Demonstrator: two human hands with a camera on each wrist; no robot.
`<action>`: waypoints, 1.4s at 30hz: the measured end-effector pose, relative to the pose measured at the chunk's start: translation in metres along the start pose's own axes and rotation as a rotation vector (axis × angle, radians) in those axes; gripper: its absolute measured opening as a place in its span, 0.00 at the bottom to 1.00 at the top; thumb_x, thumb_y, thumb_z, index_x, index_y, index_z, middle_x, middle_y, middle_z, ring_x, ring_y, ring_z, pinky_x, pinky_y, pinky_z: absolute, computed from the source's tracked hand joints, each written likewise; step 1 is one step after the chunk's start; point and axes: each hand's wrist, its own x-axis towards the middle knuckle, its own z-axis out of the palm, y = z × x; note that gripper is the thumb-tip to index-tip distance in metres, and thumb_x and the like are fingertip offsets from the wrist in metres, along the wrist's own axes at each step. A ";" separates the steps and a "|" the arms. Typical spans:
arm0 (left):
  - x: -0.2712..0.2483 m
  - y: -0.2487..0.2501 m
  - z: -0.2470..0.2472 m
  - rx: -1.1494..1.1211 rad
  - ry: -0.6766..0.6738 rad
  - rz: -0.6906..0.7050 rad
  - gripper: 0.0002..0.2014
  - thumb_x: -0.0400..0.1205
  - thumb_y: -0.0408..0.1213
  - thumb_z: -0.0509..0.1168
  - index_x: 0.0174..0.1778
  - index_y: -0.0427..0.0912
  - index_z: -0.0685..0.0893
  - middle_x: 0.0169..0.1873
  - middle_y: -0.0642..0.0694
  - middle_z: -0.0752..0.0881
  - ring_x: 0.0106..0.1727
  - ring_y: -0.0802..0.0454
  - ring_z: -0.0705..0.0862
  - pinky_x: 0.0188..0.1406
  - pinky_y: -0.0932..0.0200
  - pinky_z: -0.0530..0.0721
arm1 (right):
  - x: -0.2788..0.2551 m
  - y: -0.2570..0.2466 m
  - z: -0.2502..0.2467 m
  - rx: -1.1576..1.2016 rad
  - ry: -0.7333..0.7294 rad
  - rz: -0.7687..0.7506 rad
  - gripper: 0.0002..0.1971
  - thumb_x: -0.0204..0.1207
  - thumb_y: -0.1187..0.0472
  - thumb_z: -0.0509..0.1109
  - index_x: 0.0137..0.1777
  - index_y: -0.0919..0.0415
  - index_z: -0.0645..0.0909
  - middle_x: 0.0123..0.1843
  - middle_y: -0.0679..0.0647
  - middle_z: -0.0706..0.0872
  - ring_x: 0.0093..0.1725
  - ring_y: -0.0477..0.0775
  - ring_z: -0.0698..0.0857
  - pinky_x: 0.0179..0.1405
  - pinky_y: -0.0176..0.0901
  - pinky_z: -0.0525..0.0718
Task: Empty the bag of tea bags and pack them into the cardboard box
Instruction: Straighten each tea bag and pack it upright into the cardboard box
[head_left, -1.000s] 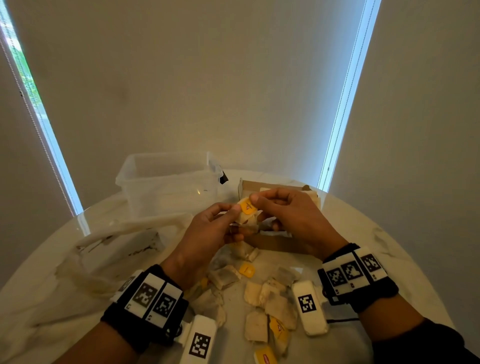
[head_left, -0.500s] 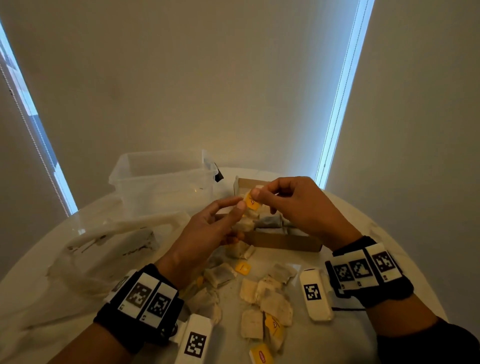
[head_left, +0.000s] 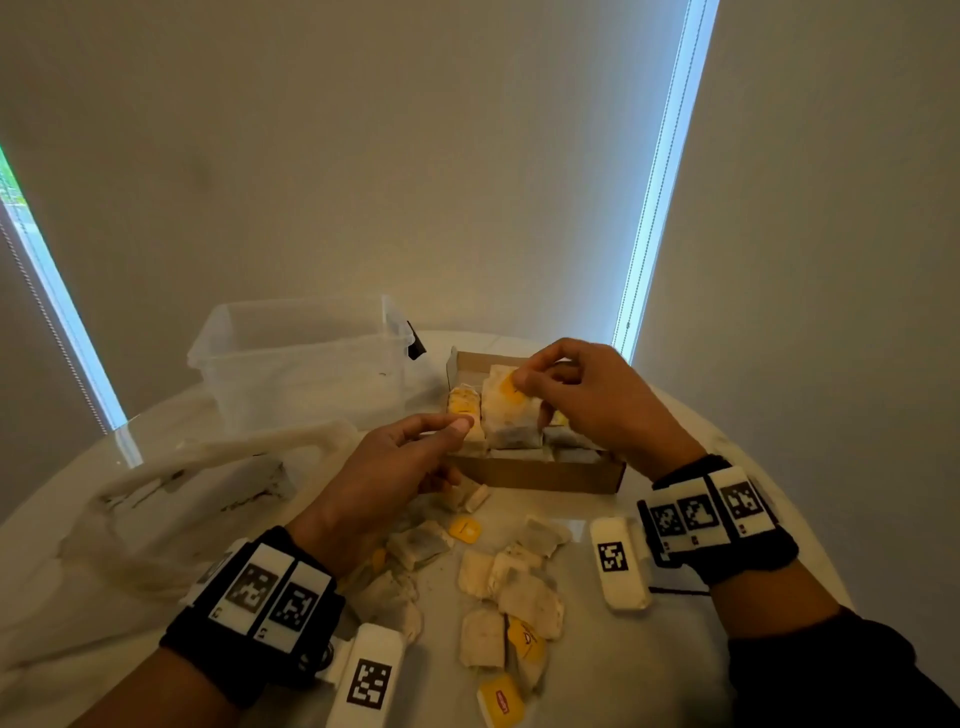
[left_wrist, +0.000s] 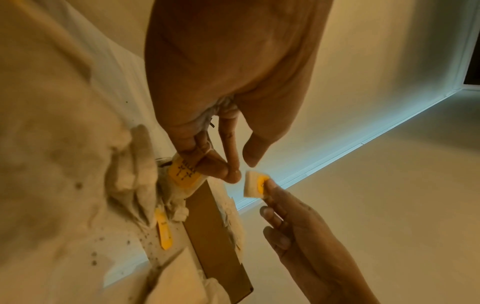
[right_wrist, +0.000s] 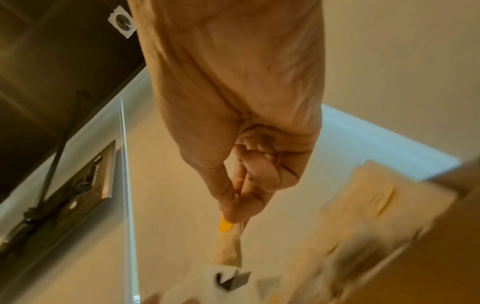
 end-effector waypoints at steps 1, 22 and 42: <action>-0.001 0.001 0.001 -0.002 -0.022 -0.016 0.12 0.86 0.46 0.74 0.62 0.47 0.95 0.51 0.43 0.96 0.42 0.53 0.90 0.54 0.51 0.90 | 0.003 0.005 -0.008 -0.038 0.046 -0.007 0.07 0.85 0.52 0.78 0.57 0.53 0.88 0.44 0.47 0.95 0.34 0.48 0.92 0.40 0.39 0.89; -0.001 0.003 0.002 0.021 -0.048 -0.056 0.12 0.88 0.43 0.72 0.61 0.43 0.95 0.58 0.40 0.95 0.45 0.48 0.91 0.53 0.51 0.90 | 0.000 0.045 -0.068 -0.286 -0.218 0.231 0.07 0.84 0.55 0.79 0.57 0.56 0.91 0.51 0.52 0.95 0.31 0.44 0.85 0.44 0.40 0.84; -0.005 0.026 0.003 -0.474 0.073 -0.132 0.43 0.83 0.77 0.53 0.80 0.45 0.80 0.68 0.34 0.90 0.60 0.32 0.94 0.54 0.40 0.91 | -0.020 -0.035 0.039 -0.203 -0.339 -0.103 0.13 0.77 0.40 0.81 0.58 0.41 0.89 0.54 0.37 0.90 0.42 0.45 0.94 0.41 0.33 0.89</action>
